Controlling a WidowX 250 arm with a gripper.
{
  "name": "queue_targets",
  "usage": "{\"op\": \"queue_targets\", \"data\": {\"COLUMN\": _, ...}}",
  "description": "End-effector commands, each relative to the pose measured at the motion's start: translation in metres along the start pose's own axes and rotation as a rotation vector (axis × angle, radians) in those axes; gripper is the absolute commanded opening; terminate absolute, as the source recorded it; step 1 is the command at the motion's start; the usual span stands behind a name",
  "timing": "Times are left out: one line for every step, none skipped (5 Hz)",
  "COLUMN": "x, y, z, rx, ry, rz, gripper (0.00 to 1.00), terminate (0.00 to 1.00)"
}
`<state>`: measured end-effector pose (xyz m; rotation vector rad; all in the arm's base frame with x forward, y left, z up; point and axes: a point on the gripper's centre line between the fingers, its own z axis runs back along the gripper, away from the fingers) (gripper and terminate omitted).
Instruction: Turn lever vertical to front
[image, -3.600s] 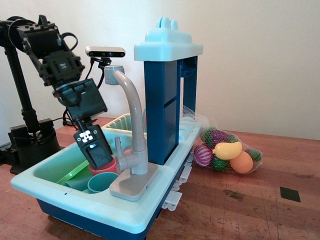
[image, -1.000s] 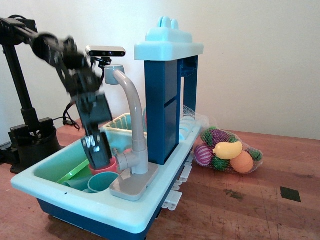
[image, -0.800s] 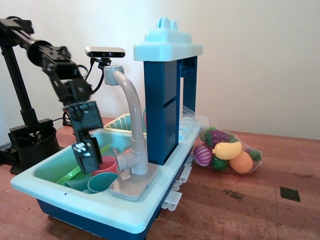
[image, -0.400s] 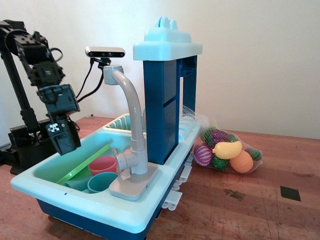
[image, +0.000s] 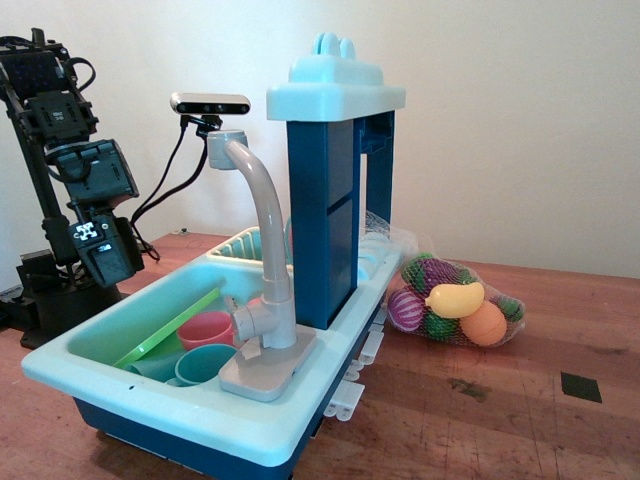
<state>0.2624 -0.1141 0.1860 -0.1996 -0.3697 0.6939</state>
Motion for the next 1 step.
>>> {"op": "queue_targets", "data": {"x": 0.0076, "y": -0.0051, "z": 0.0095, "rx": -0.041, "ry": -0.019, "rz": 0.012, "gripper": 1.0, "terminate": 1.0}}
